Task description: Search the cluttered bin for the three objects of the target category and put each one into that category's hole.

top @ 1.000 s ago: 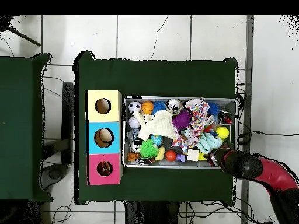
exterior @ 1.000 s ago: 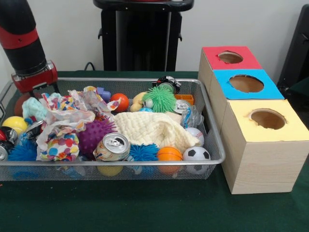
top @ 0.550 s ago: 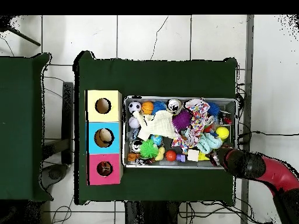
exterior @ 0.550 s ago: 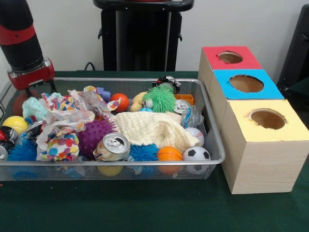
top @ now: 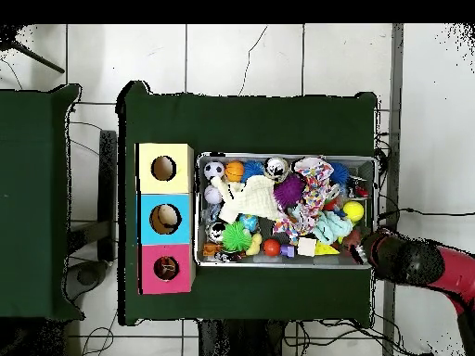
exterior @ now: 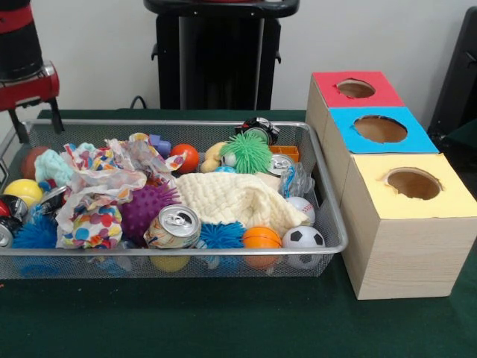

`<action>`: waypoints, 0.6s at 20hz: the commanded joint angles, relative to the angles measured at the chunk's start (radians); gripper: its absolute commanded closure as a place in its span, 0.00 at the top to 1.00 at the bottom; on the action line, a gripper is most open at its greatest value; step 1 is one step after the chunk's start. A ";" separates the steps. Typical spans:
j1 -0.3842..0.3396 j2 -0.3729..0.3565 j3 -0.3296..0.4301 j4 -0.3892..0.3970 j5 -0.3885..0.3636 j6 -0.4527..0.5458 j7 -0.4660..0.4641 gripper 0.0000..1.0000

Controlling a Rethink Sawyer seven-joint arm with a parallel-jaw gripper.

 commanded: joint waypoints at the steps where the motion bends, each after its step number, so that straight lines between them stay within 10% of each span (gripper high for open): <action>1: 0.016 0.030 0.023 -0.131 -0.023 0.109 -0.169 1.00; 12: 0.004 0.118 0.029 -0.178 -0.040 0.071 -0.200 1.00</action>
